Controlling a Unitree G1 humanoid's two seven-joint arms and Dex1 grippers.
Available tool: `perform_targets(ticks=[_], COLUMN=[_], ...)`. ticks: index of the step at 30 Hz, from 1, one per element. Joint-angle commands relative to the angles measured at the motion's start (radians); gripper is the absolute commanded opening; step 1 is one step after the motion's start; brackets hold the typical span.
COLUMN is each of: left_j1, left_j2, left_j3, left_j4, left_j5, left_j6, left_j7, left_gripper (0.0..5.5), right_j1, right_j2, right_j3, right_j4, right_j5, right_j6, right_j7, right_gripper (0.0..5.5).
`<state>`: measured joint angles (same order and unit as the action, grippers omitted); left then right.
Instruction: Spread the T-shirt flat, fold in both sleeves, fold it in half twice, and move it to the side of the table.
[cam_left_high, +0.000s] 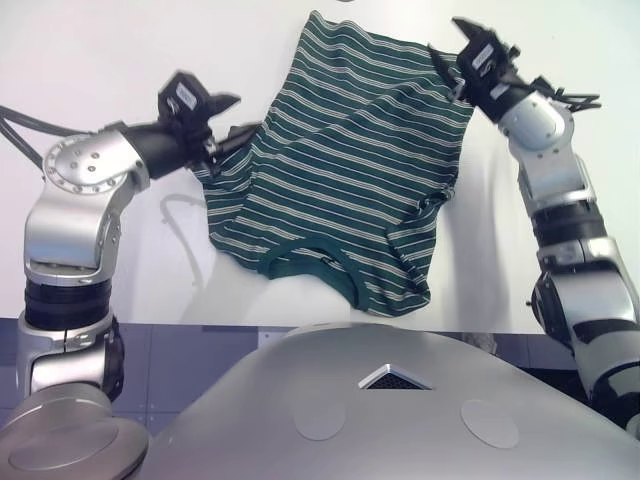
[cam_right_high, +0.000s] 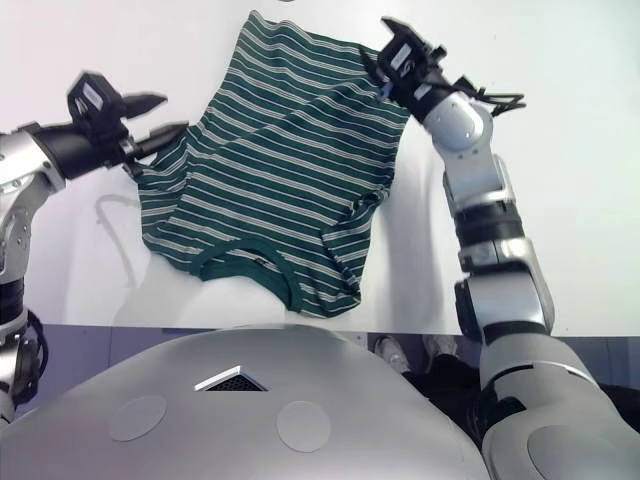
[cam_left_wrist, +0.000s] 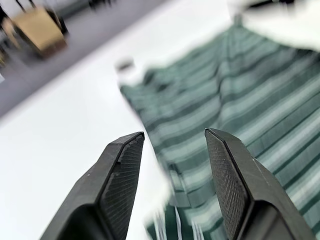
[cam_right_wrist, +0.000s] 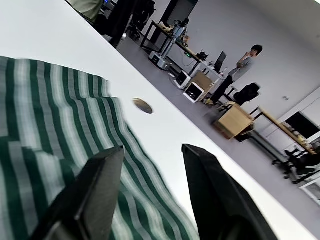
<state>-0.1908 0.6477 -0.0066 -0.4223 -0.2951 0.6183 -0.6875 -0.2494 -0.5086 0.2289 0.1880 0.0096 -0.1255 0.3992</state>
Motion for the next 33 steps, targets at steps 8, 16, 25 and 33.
perform_targets(ticks=[8,16,25,33], left_j1=[-0.664,-0.714,-0.868,-0.554], left_j2=[-0.35,-0.22,-0.211,-0.273], left_j3=[-0.668,-0.829,-0.555,-0.303], left_j4=[1.431,1.767,1.731,0.813], left_j5=[0.791,1.04,0.851,0.662], left_j6=[-0.733,-0.701,-0.731,-0.577], left_j7=[0.409,0.533,0.638,0.595], left_gripper=[2.24,2.24,2.24,2.24], right_j1=[0.148,0.088,0.125,0.086], right_j2=[-0.096,-0.144,-0.137,0.001], right_j3=[-0.104,-0.151,-0.144,0.191], right_j4=[-0.621,-0.744,-0.706,-0.364], right_j5=[0.285,0.372,0.351,-0.057], right_j6=[0.388,0.528,0.526,0.322], right_j7=[0.207,0.264,0.281,0.176], right_gripper=[2.15,2.15,2.15,2.15])
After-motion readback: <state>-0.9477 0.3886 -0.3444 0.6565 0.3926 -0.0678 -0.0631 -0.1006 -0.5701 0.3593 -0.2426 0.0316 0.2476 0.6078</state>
